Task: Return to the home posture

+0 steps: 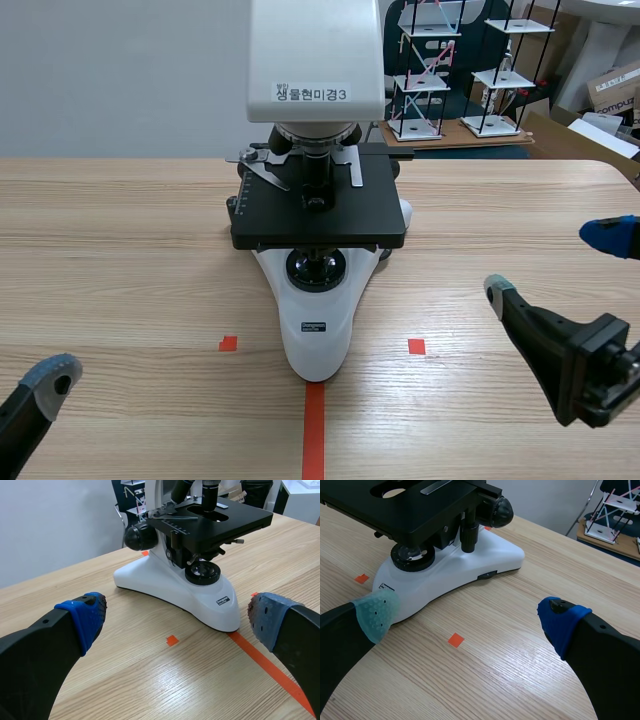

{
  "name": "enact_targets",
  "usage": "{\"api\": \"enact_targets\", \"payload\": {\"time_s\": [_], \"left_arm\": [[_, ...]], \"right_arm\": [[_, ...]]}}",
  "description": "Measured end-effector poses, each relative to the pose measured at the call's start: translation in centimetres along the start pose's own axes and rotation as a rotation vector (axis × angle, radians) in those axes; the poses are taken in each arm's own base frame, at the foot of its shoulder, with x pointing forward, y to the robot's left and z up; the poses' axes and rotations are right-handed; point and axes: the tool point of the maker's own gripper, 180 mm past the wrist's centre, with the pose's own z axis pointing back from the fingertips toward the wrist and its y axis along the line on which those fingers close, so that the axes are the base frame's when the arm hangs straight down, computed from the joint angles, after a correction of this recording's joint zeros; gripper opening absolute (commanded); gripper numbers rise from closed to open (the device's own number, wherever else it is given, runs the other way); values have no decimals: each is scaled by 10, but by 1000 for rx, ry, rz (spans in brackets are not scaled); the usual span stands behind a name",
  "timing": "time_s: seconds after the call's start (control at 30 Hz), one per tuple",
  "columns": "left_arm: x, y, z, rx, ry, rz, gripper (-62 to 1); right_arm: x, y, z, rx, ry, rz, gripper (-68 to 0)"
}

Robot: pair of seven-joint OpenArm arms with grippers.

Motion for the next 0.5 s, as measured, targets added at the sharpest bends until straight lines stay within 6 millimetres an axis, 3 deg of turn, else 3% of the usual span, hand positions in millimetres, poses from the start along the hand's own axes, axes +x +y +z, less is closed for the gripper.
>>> {"api": "enact_targets", "payload": {"time_s": [0.5], "left_arm": [[2, 1, -1, 1, -9, -4, -11]], "right_arm": [[0, 0, 0, 0, 0, 0, -71]]}}
